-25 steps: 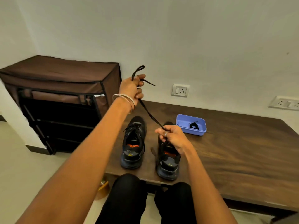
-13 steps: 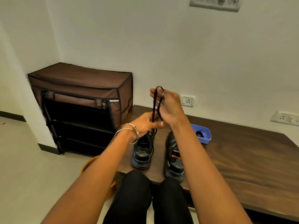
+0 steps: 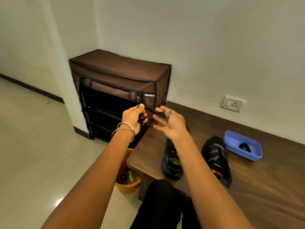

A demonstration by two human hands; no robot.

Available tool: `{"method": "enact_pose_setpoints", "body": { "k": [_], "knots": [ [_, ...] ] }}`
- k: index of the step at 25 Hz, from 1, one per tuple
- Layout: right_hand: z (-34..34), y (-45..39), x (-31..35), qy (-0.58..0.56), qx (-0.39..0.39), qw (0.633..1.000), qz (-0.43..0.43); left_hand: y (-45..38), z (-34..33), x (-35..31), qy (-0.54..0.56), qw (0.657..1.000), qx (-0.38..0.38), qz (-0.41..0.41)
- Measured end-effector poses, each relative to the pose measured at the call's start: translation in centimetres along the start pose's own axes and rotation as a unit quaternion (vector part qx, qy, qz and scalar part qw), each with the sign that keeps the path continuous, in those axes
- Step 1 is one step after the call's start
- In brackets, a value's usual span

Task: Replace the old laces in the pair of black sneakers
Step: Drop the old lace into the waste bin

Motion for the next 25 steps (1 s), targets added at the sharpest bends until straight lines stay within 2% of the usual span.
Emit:
{"method": "enact_pose_setpoints", "body": {
  "k": [3, 5, 7, 11, 14, 17, 19, 22, 25],
  "knots": [
    [-3.1, -2.8, -6.3, 0.003, 0.033, 0.997, -0.068, -2.3, 3.9, 0.9, 0.1, 0.992, -0.073, 0.02],
    [-5.2, -5.1, -10.1, -0.025, 0.059, 0.992, -0.108, -4.3, 7.0, 2.4, 0.121, 0.986, -0.103, 0.046],
    [-6.5, -6.9, -13.3, -0.026, 0.082, 0.986, -0.146, -5.9, 10.4, 4.2, 0.083, 0.985, -0.129, 0.074],
    [-5.4, -12.2, -18.4, 0.178, 0.051, 0.964, -0.193, -8.8, 16.9, 9.4, -0.047, 0.967, -0.194, 0.156],
    [-4.6, -15.2, -21.5, 0.252, 0.045, 0.936, -0.241, -9.8, 20.1, 14.1, -0.067, 0.951, -0.187, 0.238],
    [-4.5, -15.5, -23.6, 0.301, 0.083, 0.899, -0.307, -9.4, 21.5, 18.8, 0.002, 0.937, -0.176, 0.302],
    [-4.3, -15.5, -24.1, 0.293, 0.079, 0.899, -0.315, -9.1, 21.9, 20.9, 0.026, 0.93, -0.163, 0.328],
    [-3.9, -15.6, -24.7, 0.273, 0.062, 0.913, -0.296, -9.4, 23.3, 21.8, -0.087, 0.918, -0.158, 0.352],
    [-3.4, -15.1, -24.4, 0.246, 0.051, 0.925, -0.285, -8.9, 24.2, 20.2, -0.198, 0.901, -0.178, 0.342]
  ]
}}
Point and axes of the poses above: each hand's wrist, its own y-axis away from the middle knuckle, its own z-axis out of the back of the hand, x = y × z, the point moved 9 cm from there along -y, towards the middle knuckle, and after that the axes turned 9 degrees about x, right-handed, at the moved point
